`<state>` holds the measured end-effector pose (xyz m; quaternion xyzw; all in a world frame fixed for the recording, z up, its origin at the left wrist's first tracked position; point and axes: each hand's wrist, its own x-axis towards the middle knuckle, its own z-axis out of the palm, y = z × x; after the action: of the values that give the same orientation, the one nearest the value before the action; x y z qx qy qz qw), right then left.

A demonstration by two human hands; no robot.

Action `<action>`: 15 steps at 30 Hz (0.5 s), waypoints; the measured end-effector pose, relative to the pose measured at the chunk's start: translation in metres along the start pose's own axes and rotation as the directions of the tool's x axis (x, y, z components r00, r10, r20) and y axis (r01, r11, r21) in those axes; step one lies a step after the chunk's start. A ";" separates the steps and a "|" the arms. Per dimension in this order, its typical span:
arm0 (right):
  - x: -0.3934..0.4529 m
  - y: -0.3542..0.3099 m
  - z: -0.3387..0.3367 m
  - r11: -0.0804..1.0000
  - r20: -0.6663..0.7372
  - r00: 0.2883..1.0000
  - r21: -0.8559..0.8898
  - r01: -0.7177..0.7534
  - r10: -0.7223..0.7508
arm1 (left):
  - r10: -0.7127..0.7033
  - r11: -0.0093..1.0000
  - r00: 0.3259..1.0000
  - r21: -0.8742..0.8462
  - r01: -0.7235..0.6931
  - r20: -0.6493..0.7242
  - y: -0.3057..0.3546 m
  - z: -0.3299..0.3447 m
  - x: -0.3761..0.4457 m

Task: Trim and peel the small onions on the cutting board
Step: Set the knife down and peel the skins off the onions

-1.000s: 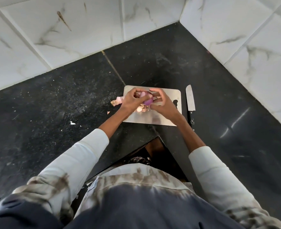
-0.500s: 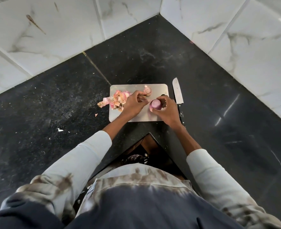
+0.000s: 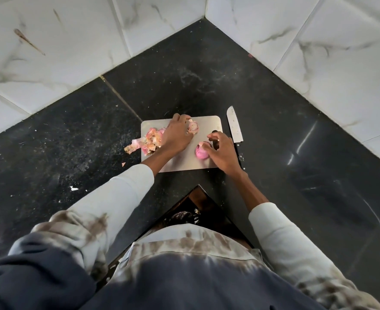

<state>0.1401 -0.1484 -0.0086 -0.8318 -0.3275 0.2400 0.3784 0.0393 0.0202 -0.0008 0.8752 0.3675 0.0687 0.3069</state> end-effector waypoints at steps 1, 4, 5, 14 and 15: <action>0.002 -0.002 -0.001 1.000 -0.028 1.000 0.001 -0.008 0.008 | 0.014 0.999 1.000 0.036 -0.014 0.020 0.002 0.002 0.003; 0.010 -0.007 -0.005 1.000 -0.085 0.996 -0.016 -0.005 0.004 | 0.057 0.991 0.994 0.117 -0.068 0.096 0.004 0.009 0.012; 0.011 -0.008 -0.007 1.000 -0.093 0.996 -0.025 0.003 -0.005 | 0.057 0.987 0.991 0.141 -0.074 0.117 0.004 0.011 0.014; 0.020 -0.027 -0.008 0.995 -0.142 0.986 -0.042 0.086 -0.091 | -0.249 0.845 0.966 -0.472 0.250 0.066 0.011 0.007 0.017; 0.020 -0.032 -0.007 0.994 -0.135 0.985 -0.036 0.099 -0.103 | -0.311 0.736 0.940 -0.591 0.330 0.139 0.014 0.001 0.016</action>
<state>0.1469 -0.1213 0.0176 -0.8341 -0.3460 0.1581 0.3995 0.0601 0.0230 0.0049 0.6549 0.4661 0.1155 0.5836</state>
